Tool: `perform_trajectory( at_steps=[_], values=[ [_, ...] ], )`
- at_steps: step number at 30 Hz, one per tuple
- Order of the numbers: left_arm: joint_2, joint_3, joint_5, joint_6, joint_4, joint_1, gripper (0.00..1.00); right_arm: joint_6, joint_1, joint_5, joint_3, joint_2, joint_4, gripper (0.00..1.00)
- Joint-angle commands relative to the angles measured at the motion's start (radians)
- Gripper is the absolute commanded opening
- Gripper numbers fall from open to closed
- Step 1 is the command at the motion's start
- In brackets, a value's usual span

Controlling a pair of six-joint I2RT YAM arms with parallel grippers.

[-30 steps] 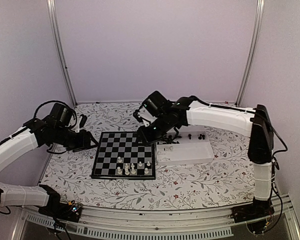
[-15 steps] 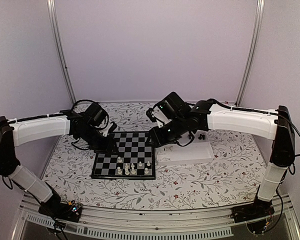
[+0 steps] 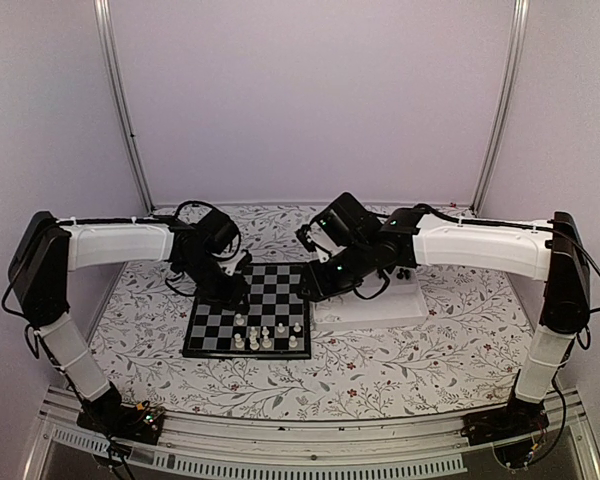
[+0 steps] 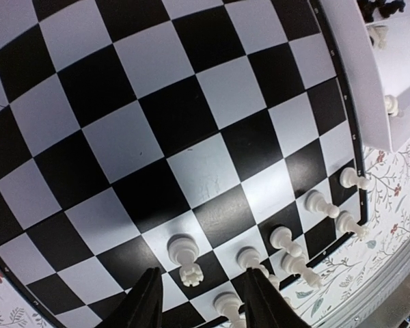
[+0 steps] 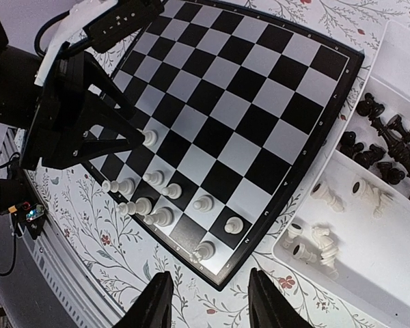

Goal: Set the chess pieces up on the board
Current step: Adjust the chess piece on the chessboard.

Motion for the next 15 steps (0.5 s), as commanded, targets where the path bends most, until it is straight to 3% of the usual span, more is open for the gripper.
perform_trajectory(
  at_steps=[1,8,15],
  values=[
    [0.031,0.029,-0.017,0.027,-0.034,-0.015,0.43,0.009,-0.006,0.013,-0.013,-0.021,0.005,0.4],
    [0.079,0.042,-0.024,0.038,-0.04,-0.02,0.38,0.009,-0.008,0.005,-0.015,-0.011,0.005,0.4],
    [0.059,0.046,-0.041,0.033,-0.054,-0.023,0.22,0.006,-0.01,-0.001,-0.013,-0.003,0.005,0.4]
  ],
)
